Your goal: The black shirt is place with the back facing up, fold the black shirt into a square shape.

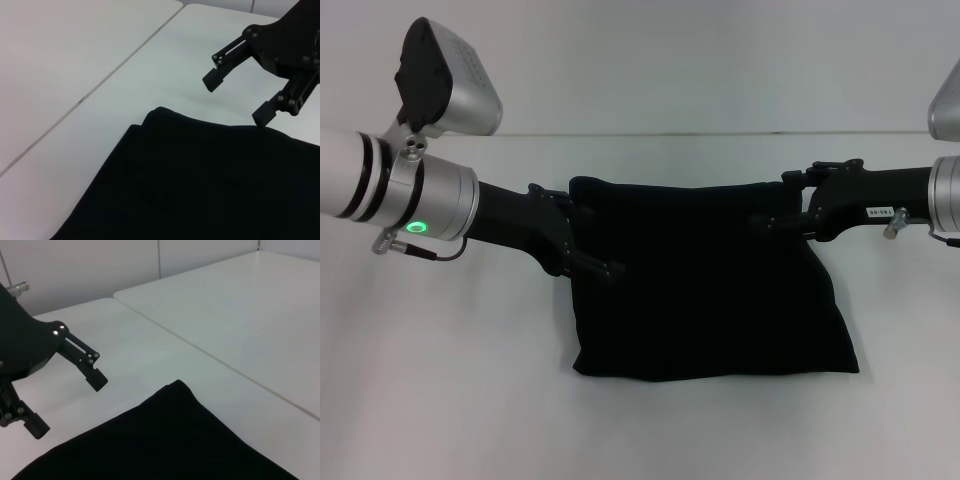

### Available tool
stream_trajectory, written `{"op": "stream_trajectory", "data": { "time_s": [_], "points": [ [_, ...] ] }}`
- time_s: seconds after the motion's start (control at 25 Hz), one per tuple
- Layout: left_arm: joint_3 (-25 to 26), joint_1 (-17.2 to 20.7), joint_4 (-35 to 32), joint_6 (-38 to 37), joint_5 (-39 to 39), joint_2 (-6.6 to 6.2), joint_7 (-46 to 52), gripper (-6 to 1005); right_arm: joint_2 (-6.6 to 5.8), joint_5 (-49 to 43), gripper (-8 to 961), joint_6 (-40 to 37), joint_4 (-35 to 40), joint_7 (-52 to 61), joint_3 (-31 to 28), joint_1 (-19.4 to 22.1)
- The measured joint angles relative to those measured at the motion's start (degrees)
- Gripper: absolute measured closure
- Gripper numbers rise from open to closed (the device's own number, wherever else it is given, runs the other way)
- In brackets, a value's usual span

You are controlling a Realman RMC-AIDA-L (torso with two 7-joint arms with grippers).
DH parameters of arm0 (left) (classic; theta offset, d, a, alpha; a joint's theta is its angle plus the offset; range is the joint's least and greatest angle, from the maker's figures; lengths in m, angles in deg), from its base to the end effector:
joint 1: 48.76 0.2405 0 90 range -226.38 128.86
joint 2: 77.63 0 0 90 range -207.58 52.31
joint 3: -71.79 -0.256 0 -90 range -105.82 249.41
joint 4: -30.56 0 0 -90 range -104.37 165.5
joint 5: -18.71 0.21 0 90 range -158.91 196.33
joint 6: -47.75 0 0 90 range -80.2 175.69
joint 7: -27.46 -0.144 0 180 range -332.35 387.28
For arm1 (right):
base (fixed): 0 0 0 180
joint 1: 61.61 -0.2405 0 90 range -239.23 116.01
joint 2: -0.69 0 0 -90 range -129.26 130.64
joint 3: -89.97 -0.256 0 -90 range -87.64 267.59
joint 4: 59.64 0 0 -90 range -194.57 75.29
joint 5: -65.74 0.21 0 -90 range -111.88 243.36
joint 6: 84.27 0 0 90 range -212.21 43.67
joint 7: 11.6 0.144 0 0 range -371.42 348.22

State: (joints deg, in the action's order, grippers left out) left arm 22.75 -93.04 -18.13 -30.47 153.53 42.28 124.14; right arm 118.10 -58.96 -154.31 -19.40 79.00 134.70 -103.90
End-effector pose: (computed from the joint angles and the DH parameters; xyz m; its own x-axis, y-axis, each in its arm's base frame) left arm -0.1970 0.4042 -0.0037 0.9511 0.2905 0.1046 0.3085 -0.9065 -0.2881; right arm 0.2257 0.4155 0.0076 0.8983 -0.3313 -0.2886 -0.4246 -0.8235 -0.3763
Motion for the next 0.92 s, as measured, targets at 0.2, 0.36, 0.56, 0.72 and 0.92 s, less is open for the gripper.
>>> {"op": "stream_trajectory", "data": {
  "time_s": [0.2,0.36,0.56,0.72,0.92],
  "points": [
    [0.0,0.1,0.0,0.0,-0.1,0.05,0.0,49,0.00,0.1,38,0.0,0.0,0.0,0.0,0.1],
    [-0.1,0.2,0.0,0.1,-0.1,0.06,0.3,49,0.00,0.1,38,0.0,0.0,0.0,0.1,0.1],
    [-0.3,0.2,0.0,0.1,0.0,0.06,0.4,49,0.00,0.2,39,-0.1,0.0,0.0,0.2,0.0],
    [-0.3,0.2,0.0,-0.1,0.0,0.06,0.4,49,0.00,0.2,39,-0.2,0.0,0.0,0.2,0.0],
    [0.0,0.2,0.0,-0.1,0.0,0.06,0.4,49,0.00,0.2,39,-0.1,0.0,0.0,0.3,0.0]
  ]
}}
